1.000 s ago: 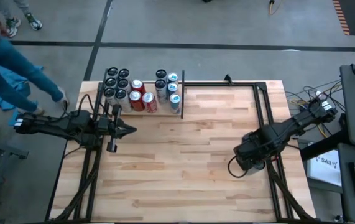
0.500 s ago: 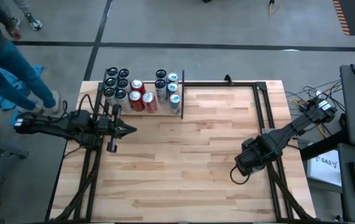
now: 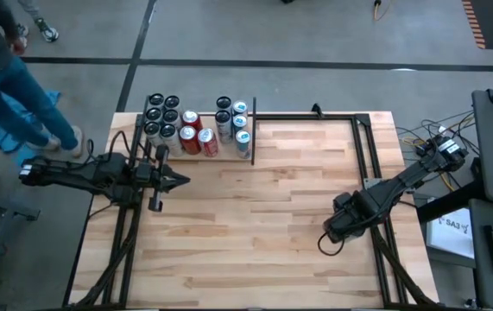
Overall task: Place canned beverage on shelf
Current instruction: Put the white and blue soda can on the shelf aligned with the other white and blue soda cans
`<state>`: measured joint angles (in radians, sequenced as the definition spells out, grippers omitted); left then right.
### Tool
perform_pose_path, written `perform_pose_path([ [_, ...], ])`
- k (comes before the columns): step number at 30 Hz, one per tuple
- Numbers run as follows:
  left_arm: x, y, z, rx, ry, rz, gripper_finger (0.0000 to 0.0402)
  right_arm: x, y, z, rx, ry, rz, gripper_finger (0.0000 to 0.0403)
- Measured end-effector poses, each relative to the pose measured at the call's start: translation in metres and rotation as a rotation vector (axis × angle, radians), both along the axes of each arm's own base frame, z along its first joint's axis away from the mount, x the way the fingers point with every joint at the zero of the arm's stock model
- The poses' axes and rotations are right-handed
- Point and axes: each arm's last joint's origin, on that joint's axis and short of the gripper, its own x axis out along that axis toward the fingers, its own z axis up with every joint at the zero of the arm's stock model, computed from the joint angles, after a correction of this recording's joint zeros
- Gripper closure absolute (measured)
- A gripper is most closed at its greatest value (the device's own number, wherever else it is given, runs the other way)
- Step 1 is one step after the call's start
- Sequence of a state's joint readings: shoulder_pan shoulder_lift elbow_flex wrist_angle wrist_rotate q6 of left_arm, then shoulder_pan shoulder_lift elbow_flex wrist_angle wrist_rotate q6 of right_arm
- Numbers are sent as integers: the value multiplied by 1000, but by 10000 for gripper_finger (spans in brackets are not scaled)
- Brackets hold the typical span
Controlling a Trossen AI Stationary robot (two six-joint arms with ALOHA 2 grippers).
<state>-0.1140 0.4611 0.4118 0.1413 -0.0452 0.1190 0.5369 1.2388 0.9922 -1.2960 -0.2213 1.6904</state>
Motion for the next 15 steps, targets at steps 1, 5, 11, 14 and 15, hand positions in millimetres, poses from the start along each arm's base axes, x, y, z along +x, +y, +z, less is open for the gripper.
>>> perform_pose_path([
  [1,0,0,0,-4,3,0,402,2,0,2,-14,-21,2,156],
  [5,5,-1,-2,-30,20,-2,402,12,-1,21,-82,-160,33,156],
  [11,18,-1,-6,-81,44,18,402,44,-10,58,-211,-432,186,156],
  [14,26,-2,-10,-82,67,19,402,66,-15,70,-280,-530,351,156],
  [15,29,-3,-11,-86,68,18,402,75,-17,73,-296,-552,407,156],
])
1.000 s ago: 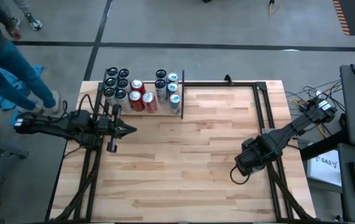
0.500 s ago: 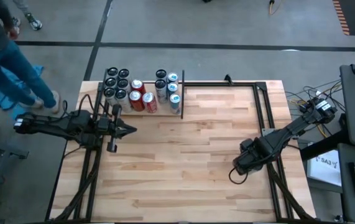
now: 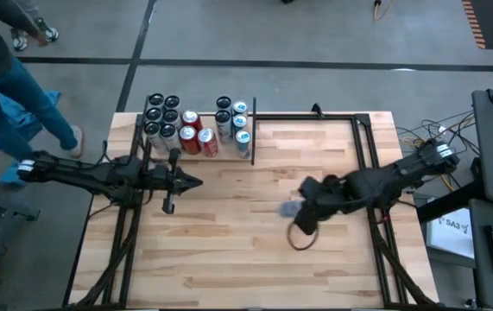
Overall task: Place canned beverage on shelf
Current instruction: Put the white and blue soda can on the shelf aligned with the other white and blue soda cans
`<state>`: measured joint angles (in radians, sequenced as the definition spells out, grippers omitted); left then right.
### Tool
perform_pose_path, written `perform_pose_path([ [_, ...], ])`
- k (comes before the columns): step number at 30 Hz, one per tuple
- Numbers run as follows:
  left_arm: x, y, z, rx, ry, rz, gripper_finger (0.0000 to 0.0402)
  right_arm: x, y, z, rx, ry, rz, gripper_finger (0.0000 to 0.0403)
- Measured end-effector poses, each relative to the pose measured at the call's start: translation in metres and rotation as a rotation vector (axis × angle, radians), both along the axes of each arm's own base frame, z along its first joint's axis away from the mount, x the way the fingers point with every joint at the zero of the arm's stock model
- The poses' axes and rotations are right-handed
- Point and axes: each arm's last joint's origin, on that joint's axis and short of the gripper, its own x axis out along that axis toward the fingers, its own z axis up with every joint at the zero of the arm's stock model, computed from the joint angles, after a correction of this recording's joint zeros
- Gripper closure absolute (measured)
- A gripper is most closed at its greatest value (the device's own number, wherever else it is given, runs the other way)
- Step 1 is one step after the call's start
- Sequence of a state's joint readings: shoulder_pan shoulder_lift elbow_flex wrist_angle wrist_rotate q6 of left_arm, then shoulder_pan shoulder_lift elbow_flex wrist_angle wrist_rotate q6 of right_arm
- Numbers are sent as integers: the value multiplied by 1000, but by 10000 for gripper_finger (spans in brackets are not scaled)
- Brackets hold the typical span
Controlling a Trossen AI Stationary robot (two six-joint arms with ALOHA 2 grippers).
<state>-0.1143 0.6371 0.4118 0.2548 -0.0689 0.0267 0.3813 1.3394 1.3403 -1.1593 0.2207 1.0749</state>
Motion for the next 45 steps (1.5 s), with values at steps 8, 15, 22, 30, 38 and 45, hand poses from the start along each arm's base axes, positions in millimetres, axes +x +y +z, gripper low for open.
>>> perform_pose_path([
  [8,22,-4,-11,-59,42,-36,398,72,0,-2,-319,54,531,156],
  [15,38,-10,-29,-142,159,-50,314,125,3,-8,-597,141,872,156],
  [22,54,-13,-41,-131,252,-47,185,160,-2,-10,-764,231,1021,156],
  [30,73,-16,-51,-75,373,-25,108,173,-8,0,-824,212,1102,156],
  [38,90,-15,-57,-19,444,65,103,178,-7,2,-818,143,1138,156],
  [45,105,-17,-62,8,481,61,103,186,-5,6,-873,73,1152,156],
])
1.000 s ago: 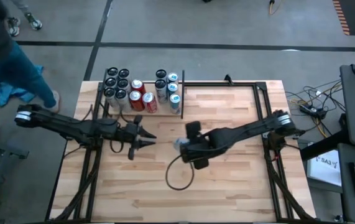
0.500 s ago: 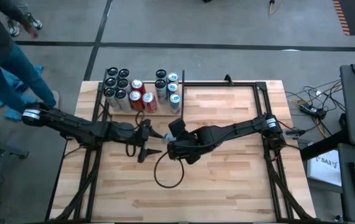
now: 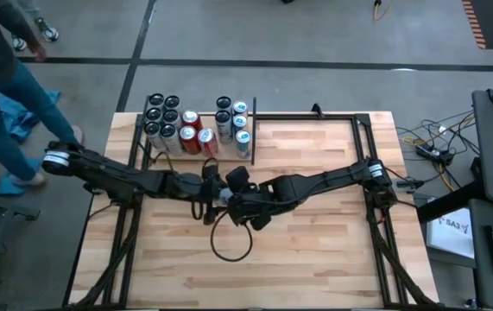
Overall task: Place canned beverage on shelf
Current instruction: Put the white and blue soda can on the shelf aligned with the other white and blue soda cans
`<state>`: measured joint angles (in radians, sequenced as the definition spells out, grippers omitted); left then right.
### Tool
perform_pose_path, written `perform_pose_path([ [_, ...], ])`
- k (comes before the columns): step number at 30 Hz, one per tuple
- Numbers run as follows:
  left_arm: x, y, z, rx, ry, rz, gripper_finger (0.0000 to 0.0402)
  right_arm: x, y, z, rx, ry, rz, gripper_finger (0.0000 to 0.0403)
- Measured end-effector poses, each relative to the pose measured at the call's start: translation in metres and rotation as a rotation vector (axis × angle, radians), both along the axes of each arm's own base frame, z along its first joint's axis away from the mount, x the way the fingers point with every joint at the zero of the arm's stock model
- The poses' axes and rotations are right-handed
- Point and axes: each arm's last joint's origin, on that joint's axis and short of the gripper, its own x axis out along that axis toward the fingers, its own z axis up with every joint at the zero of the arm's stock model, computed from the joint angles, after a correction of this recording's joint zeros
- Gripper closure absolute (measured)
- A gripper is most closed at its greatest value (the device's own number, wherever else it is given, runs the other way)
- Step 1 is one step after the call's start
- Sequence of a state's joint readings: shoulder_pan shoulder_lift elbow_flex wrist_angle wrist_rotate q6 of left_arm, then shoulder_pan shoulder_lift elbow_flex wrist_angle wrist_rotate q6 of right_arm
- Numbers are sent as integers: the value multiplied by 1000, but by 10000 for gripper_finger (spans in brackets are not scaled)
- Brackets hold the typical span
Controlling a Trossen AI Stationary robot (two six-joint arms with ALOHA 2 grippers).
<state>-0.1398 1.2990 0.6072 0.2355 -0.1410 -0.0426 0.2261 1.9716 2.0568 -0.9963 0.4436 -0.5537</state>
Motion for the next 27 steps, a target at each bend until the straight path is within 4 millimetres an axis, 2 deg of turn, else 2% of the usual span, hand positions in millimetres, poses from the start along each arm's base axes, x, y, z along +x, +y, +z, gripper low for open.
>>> perform_pose_path([
  [4,6,-1,-1,3,20,-1,111,1,0,0,-20,-2,27,156],
  [10,7,-1,1,39,13,37,173,2,-1,0,-24,3,40,156],
  [12,4,-1,1,55,6,63,173,3,-1,1,-29,-4,45,156],
  [14,2,-3,3,70,-10,98,173,3,-2,1,-30,-13,34,136],
  [19,-5,-9,8,118,-62,249,173,6,-5,6,-20,-110,-88,53],
  [23,-10,-14,8,127,-69,261,173,1,-7,11,5,-118,-133,39],
  [27,-19,-15,11,113,-103,290,173,-12,-13,31,51,-164,-174,36],
])
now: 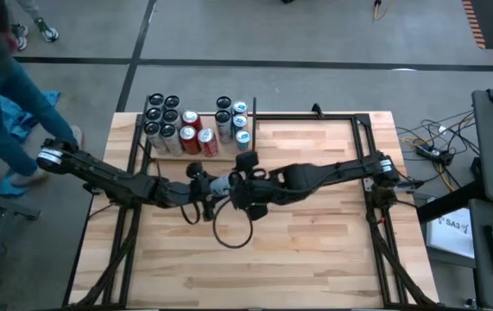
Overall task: Place canned beverage on shelf
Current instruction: Put the white and blue soda can on the shelf aligned with the other white and blue soda cans
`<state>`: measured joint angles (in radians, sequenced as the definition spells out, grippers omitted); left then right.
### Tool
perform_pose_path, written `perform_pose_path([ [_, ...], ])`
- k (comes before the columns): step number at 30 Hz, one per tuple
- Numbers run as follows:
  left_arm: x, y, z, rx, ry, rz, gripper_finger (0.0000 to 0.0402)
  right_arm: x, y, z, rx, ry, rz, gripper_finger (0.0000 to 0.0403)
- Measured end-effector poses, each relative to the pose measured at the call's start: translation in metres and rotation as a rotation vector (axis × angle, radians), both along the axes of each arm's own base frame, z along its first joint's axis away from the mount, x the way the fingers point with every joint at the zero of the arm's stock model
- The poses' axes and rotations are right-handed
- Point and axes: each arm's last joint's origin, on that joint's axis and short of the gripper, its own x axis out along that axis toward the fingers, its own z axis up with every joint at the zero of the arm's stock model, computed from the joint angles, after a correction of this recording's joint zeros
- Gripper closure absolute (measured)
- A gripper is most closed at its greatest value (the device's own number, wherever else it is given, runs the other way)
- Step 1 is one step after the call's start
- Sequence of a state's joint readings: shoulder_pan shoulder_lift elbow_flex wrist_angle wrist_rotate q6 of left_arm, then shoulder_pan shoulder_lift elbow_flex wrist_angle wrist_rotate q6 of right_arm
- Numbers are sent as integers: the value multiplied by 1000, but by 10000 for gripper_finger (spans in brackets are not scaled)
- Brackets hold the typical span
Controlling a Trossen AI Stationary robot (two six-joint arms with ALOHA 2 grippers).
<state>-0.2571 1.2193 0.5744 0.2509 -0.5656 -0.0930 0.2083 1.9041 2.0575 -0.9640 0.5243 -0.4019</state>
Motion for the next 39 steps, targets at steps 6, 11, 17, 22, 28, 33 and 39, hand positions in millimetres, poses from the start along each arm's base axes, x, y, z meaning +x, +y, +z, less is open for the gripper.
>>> perform_pose_path([
  [6,-18,-4,9,-7,-76,-8,173,-19,-8,30,102,-121,-82,34],
  [11,-32,-10,17,5,-160,-44,173,-24,-9,40,144,-195,-105,34],
  [17,-44,-19,21,11,-229,-83,173,-16,-6,31,176,-274,-92,37],
  [22,-48,-23,24,23,-246,-97,173,-6,-4,7,191,-323,-79,37],
  [28,-56,-23,29,59,-259,-96,173,8,-1,-20,230,-501,-54,37],
  [33,-62,-19,34,90,-260,-56,173,12,0,-35,259,-631,-46,38],
  [39,-66,-16,34,130,-238,19,173,14,0,-34,304,-739,-53,38],
])
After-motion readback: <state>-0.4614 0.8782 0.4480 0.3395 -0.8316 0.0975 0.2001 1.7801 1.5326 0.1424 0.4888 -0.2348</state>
